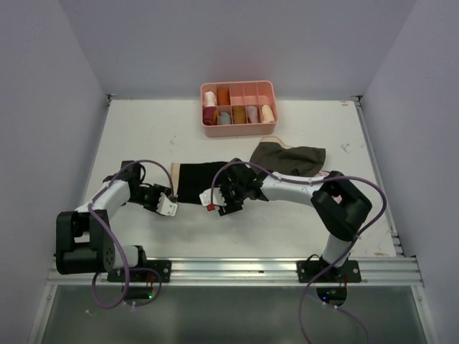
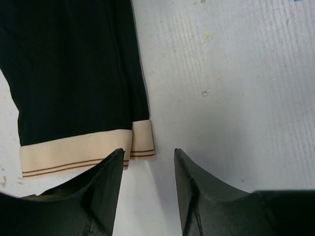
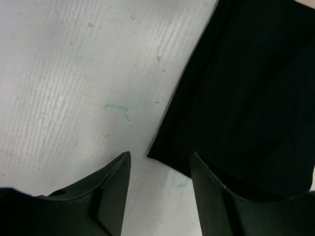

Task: Roll the underwear
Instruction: Fold the underwear

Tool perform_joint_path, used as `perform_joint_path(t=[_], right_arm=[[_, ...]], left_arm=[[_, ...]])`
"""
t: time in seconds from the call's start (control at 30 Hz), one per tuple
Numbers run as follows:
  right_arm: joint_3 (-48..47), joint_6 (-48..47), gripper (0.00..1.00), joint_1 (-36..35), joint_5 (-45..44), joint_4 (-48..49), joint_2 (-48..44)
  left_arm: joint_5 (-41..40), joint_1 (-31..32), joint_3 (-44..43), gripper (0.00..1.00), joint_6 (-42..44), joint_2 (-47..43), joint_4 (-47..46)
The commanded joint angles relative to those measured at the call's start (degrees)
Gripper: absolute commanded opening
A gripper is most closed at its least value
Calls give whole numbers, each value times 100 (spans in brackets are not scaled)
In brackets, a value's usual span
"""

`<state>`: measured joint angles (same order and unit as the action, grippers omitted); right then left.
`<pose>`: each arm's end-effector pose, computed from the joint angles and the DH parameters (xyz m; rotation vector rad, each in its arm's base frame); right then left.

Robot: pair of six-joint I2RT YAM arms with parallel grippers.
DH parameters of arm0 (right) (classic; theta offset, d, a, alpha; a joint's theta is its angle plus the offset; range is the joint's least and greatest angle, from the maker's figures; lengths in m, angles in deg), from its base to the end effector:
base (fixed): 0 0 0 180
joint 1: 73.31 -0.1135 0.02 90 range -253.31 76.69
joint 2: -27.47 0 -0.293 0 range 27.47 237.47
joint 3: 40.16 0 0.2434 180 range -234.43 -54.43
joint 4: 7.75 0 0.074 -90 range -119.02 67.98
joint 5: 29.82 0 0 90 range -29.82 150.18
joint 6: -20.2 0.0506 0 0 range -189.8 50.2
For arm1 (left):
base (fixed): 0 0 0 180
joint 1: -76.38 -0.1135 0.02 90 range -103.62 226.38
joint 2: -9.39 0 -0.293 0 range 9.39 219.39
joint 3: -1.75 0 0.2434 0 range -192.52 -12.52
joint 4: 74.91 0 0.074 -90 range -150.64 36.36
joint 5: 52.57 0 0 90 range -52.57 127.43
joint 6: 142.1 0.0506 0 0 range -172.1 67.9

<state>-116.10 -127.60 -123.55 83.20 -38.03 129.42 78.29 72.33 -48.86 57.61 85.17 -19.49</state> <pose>0.2191 0.2943 0.1931 -2.1088 1.3408 0.4570 0.1885 -0.0198 0.1832 1.9885 1.4139 -0.3282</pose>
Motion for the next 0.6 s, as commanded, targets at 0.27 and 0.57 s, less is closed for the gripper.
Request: perform_joint_path(t=[0.27, 0.57], right_arm=[[287, -882, 55, -4, 132, 837, 290], [147, -1005, 33, 58, 44, 600, 615]], left_arm=[[-52, 133, -374, 45, -47, 964, -617], [-210, 142, -392, 22, 103, 1166, -503]])
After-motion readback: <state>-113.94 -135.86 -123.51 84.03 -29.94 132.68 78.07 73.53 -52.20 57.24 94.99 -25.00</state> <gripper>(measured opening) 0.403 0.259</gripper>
